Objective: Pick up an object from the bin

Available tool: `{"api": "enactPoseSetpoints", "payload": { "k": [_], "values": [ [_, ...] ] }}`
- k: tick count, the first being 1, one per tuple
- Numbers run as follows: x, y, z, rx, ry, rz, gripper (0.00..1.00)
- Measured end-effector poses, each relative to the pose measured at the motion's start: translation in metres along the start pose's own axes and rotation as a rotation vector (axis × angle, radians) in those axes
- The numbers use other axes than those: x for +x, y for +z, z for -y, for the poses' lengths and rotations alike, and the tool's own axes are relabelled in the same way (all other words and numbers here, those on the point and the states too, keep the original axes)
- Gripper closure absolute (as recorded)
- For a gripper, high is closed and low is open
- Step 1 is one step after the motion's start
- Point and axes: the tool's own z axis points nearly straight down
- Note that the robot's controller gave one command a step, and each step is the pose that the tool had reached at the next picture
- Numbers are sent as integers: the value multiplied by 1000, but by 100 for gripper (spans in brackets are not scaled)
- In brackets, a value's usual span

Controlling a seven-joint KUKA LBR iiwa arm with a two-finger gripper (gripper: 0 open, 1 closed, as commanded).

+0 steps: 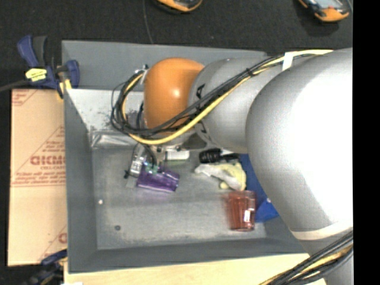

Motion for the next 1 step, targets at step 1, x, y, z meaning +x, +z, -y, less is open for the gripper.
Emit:
{"api": "enactPoseSetpoints", "payload": {
  "k": [1],
  "values": [
    [-5, -68, -23, 1, 24, 1, 0]
  ]
}}
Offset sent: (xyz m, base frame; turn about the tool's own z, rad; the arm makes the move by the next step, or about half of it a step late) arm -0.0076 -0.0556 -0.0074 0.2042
